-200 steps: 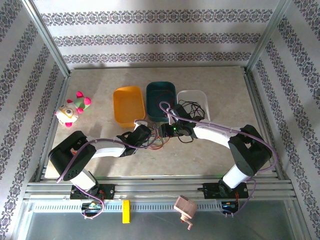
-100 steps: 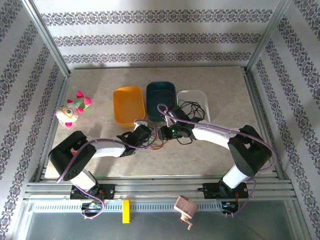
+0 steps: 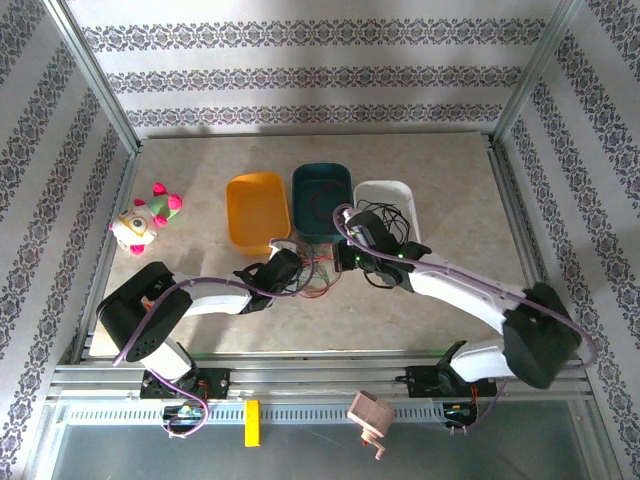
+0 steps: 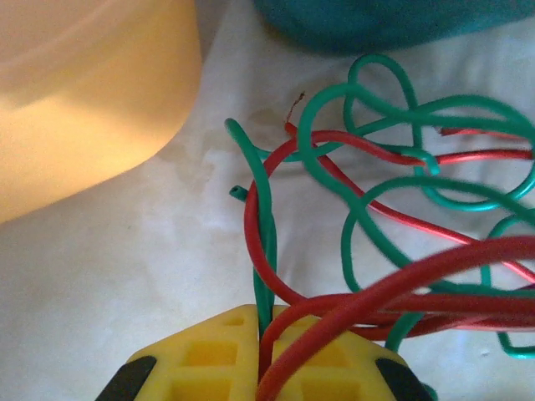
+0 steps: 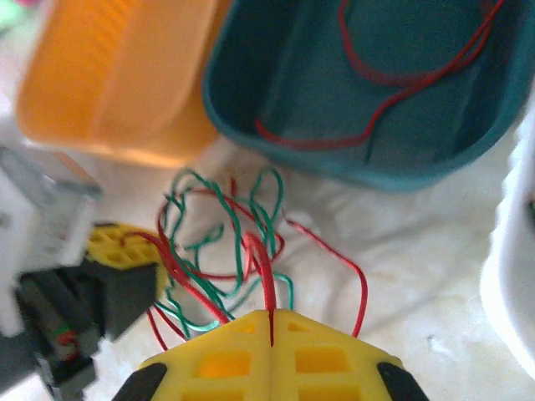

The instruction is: Untangle the cables

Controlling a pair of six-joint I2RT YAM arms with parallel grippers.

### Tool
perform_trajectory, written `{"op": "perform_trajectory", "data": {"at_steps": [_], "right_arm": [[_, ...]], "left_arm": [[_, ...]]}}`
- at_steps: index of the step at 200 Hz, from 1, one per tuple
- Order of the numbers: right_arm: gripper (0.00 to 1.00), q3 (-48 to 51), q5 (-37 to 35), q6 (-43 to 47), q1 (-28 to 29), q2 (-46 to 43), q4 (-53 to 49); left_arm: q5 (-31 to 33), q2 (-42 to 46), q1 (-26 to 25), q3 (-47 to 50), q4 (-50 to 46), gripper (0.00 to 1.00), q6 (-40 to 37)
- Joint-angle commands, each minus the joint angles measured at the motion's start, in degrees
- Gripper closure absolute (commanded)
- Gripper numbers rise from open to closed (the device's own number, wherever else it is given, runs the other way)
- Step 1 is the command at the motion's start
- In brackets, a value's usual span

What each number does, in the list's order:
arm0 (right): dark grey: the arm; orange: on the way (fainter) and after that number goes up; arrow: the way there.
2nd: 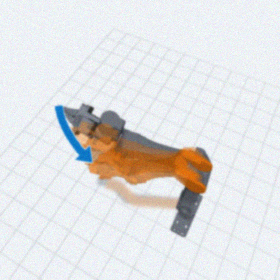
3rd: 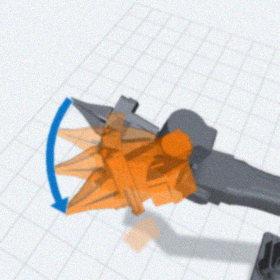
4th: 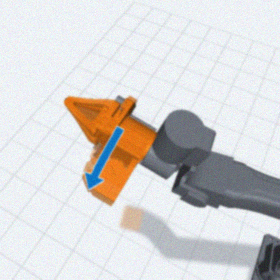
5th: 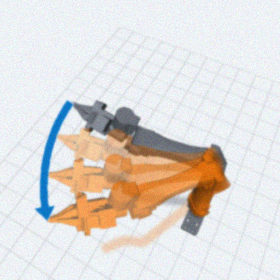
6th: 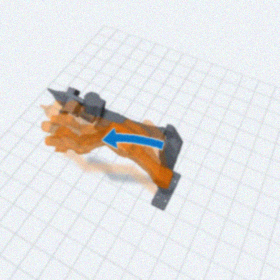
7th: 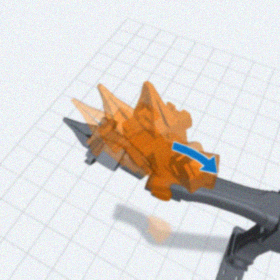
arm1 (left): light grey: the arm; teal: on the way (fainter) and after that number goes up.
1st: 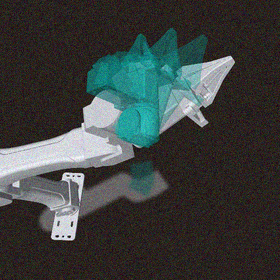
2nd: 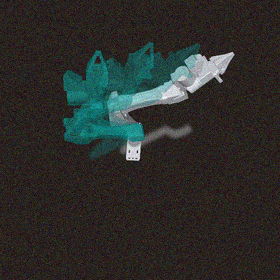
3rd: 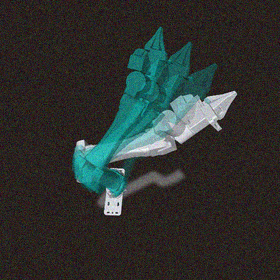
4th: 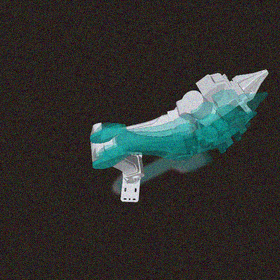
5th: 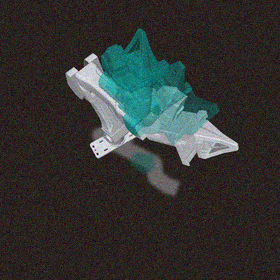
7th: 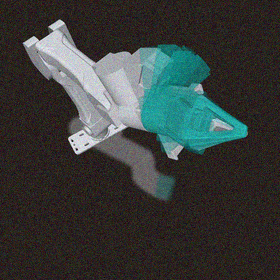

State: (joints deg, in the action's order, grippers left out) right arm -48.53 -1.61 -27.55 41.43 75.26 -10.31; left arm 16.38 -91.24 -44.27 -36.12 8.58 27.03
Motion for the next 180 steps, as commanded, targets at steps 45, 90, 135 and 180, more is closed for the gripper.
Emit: {"op": "perform_trajectory", "data": {"at_steps": [45, 90, 135, 180], "right_arm": [[1.0, -2.6, -21.8, 5.1, -2.9, -16.7, 0.6], [0.89, -4.8, -6.3, 3.1, -7.2, -12.6, -2.4], [0.49, -3.8, 13.3, -2.8, -5.4, 0.2, -3.7], [0.44, -6.3, 16.3, -4.4, -3.8, 10.0, -6.2]], "left_arm": [[1.0, -0.4, 0.2, -0.3, -1.4, 1.0, -0.6], [0.1, -1.2, 0.2, -1.0, -1.3, 1.0, -1.2], [0.3, -0.7, 0.2, -0.4, -1.0, 1.0, -1.0], [0.2, -1.0, 0.2, -0.6, -1.2, 1.0, -1.0]]}}
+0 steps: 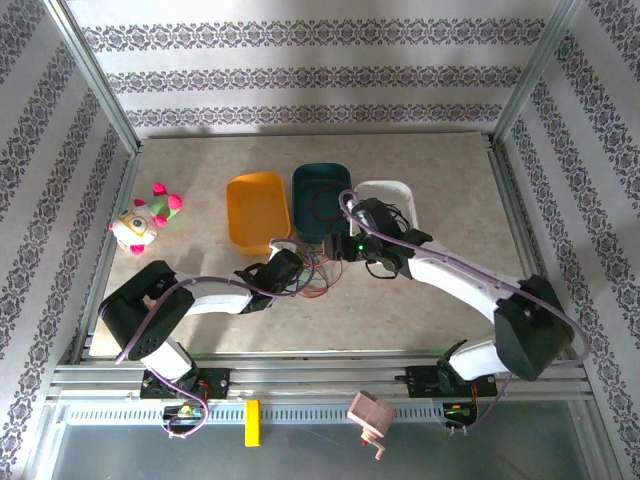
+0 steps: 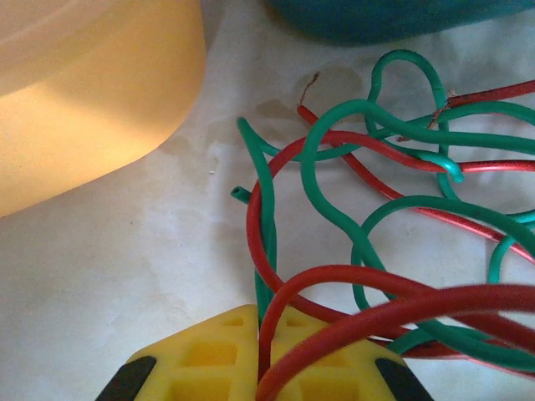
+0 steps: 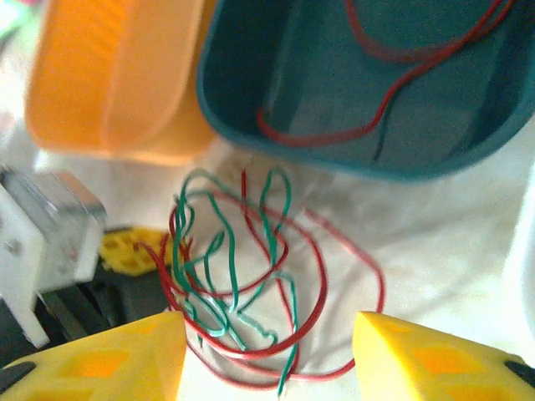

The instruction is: Untangle the cables

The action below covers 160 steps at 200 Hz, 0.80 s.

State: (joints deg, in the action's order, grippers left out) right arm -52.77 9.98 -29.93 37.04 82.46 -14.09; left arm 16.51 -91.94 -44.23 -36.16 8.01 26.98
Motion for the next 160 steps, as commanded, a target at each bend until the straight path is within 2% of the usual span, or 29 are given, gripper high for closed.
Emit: {"op": "perform_trajectory", "data": {"at_steps": [1, 47, 72, 88, 114, 125, 130, 144, 160], "right_arm": [[0.44, -2.2, 4.7, -2.0, 0.6, 3.0, -2.4], [0.44, -3.2, 4.7, -2.1, 0.8, 7.4, -3.5], [0.47, -3.7, 5.6, -1.8, 0.8, 9.3, -2.2], [0.58, -4.5, 7.0, -1.7, 0.8, 10.9, -1.7], [0.92, -5.1, 7.1, -1.7, 0.8, 11.9, -1.3], [1.0, -5.0, 5.6, -1.7, 0.9, 10.9, -1.2], [1.0, -4.8, 5.1, -1.7, 0.8, 10.2, -0.9], [1.0, -4.0, 4.2, -1.3, 1.0, 7.6, 0.2], [1.0, -3.5, 3.6, -0.5, 1.3, 4.0, 1.0]], "left_arm": [[0.1, -0.2, 0.1, -0.6, -0.6, 1.0, -1.0], [0.6, 0.3, 0.1, 0.0, -0.3, 1.0, -0.6], [0.5, 0.2, 0.1, 0.0, -0.2, 1.0, -0.7], [0.4, 0.1, 0.1, 0.0, -0.2, 1.0, -0.8], [0.0, 0.2, 0.1, 0.2, 0.3, 1.0, -1.0], [-0.1, 0.3, 0.1, 0.4, 0.4, 1.0, -1.1], [-0.2, 0.4, 0.1, 0.5, 0.6, 1.0, -1.2], [-0.6, 0.6, 0.1, 0.7, 0.8, 0.89, -1.7], [-0.8, 0.8, 0.2, 1.3, 1.2, 0.69, -1.6]]}}
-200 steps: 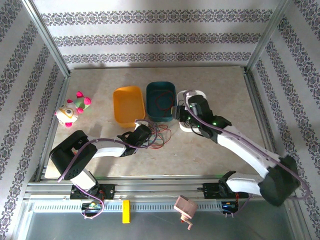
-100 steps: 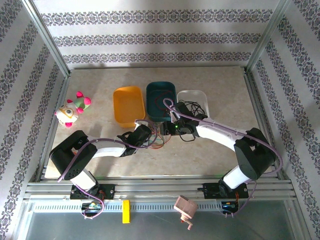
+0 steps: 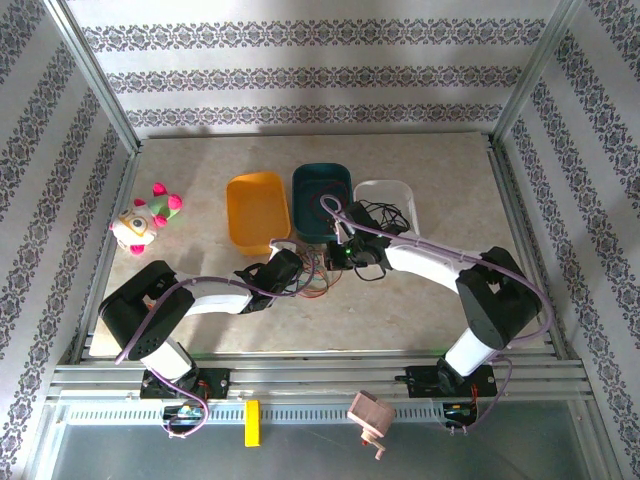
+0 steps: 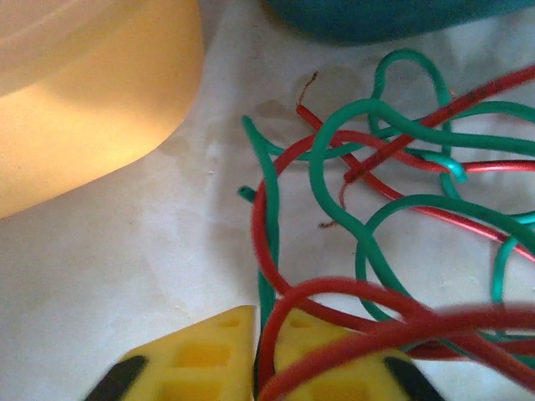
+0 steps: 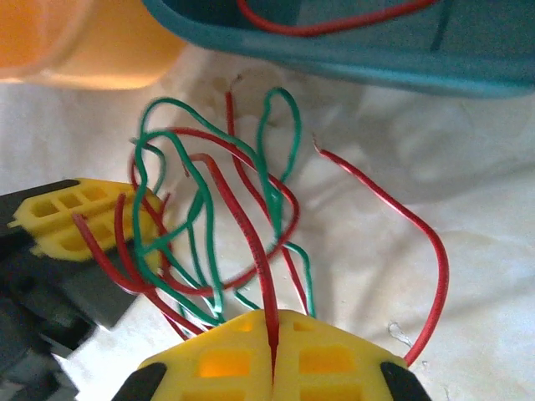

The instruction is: Untangle the cables

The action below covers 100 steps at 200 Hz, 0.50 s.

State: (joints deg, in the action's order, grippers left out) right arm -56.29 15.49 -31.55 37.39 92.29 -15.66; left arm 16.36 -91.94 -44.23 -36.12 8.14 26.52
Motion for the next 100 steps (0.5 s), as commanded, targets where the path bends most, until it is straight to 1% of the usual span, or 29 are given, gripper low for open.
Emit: {"op": "perform_trajectory", "data": {"at_steps": [1, 19, 32, 58, 73, 100], "right_arm": [[1.0, 0.1, -1.9, 1.2, 1.0, -6.1, 2.6], [1.0, 0.1, -3.4, 2.5, 1.3, -10.2, 2.6], [1.0, 0.2, -5.4, 3.0, 1.3, -13.2, 2.6], [1.0, -0.5, -7.4, 4.1, 1.2, -18.3, 3.3], [1.0, -1.3, -8.8, 4.6, 1.3, -20.7, 3.4], [1.0, -1.8, -15.8, 5.5, 1.1, -25.6, 4.2]], "left_arm": [[-0.6, 0.8, 0.2, 1.3, 1.1, 0.68, -1.1], [-0.9, 0.8, 0.2, 1.7, 1.4, 0.54, -1.2], [-1.3, 0.4, 0.3, 1.6, 1.6, 0.51, -1.4], [-1.8, -0.8, 0.3, 1.3, 2.1, 0.52, -1.8], [-2.6, -1.1, 0.3, 1.2, 3.0, 0.54, -2.3], [-3.3, -2.2, 0.3, 1.2, 4.0, 0.6, -2.8]]}}
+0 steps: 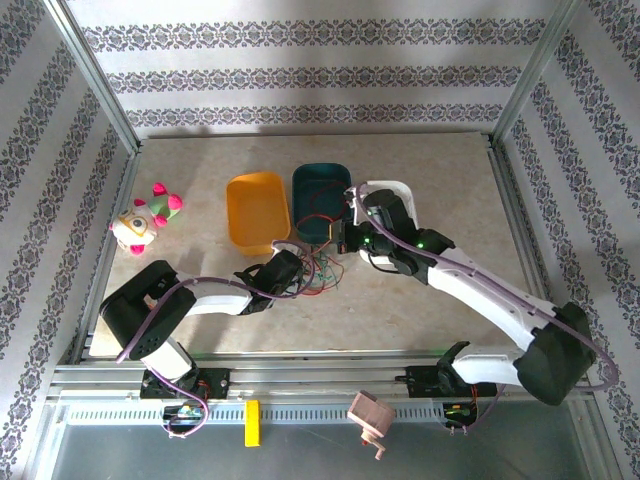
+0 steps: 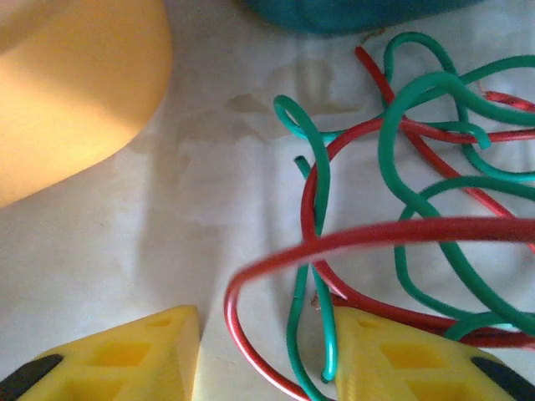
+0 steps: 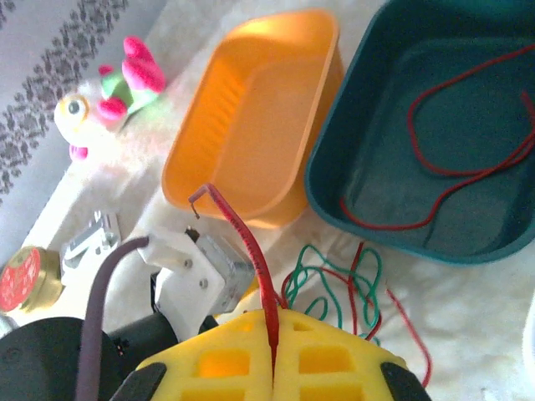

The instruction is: Untangle the cables

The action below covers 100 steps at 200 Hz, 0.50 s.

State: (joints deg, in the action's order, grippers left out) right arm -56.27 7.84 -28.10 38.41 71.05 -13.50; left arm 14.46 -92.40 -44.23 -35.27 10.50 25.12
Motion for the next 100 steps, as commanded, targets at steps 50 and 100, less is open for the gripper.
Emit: {"op": "perform_trajectory", "data": {"at_steps": [50, 100], "right_arm": [[1.0, -0.8, -21.1, 2.0, -3.1, -14.9, 7.0], [1.0, 3.2, -21.1, -6.0, -15.1, -25.4, 13.7]], "left_arm": [[-1.2, -2.5, 0.3, 0.4, 1.5, 0.6, -1.4], [-0.7, -2.4, 0.3, 1.0, 1.5, 0.6, -1.0]]}}
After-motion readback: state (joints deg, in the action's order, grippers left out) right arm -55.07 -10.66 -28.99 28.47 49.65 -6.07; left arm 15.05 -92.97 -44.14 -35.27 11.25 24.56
